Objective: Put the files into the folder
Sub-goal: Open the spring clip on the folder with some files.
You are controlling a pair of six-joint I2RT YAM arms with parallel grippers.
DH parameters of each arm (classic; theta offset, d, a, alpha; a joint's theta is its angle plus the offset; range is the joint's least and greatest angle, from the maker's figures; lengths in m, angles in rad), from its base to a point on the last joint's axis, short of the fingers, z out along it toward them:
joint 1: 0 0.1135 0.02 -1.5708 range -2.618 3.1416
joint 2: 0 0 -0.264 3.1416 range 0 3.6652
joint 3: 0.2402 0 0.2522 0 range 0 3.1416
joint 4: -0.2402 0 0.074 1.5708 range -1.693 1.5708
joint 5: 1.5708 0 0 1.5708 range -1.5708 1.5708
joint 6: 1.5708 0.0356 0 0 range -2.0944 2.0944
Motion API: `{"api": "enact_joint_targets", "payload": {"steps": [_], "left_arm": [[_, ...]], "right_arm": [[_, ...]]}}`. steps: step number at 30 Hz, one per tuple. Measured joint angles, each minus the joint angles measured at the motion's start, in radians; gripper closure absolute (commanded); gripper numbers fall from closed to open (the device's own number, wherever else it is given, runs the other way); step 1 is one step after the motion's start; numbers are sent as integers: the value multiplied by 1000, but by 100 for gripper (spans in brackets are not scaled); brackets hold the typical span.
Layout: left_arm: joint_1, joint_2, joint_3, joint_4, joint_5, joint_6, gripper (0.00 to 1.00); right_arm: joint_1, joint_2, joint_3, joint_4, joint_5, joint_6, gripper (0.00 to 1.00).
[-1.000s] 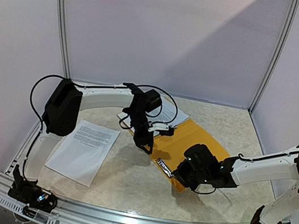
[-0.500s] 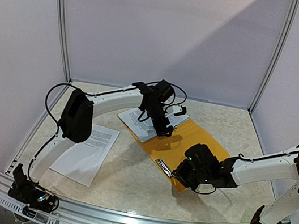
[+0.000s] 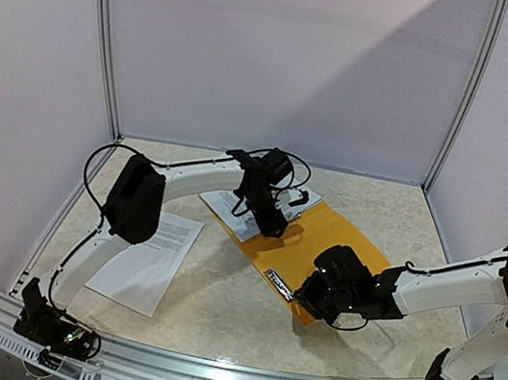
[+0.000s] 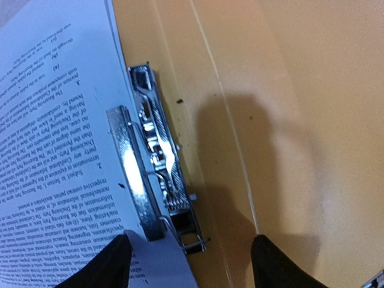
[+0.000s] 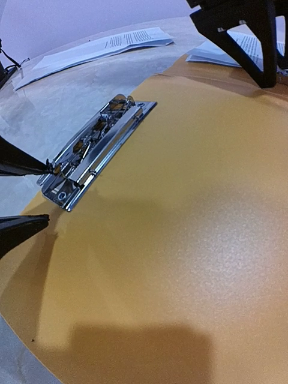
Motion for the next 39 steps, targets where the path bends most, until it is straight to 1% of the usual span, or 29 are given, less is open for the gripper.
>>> {"api": "enact_joint_targets", "payload": {"steps": [4,6,11,14,19,21,22,26,30,34,39], "left_arm": [[7,-53,-57,-40,29,5,40],[16,-105,-111,-56,47,11,44],[43,-240,-240,-65,77,27,49],[51,-277,-293,-68,123,34,49],[27,-278,-407,-67,190,65,38],[9,-278,-459,-68,193,92,38],[1,-285,-462,-65,191,99,39],[-23,-286,-456,-57,169,119,51],[-29,-270,-419,-60,163,111,60],[-35,-270,-395,-57,143,108,61],[-76,-262,-377,-63,92,109,67]], "right_arm": [[0,-10,0,-5,0,-3,77],[0,-19,0,-3,-2,-5,76],[0,-25,-2,27,-23,-11,76],[0,-24,-1,45,-34,-13,76],[0,3,5,53,-57,-26,76],[-1,6,5,53,-65,-26,76],[-2,8,5,57,-69,-26,76],[-6,16,-2,111,-84,-21,78],[-6,31,-17,161,-97,-10,80],[-8,47,-18,174,-103,3,82],[-11,47,-20,167,-103,22,82]]}}
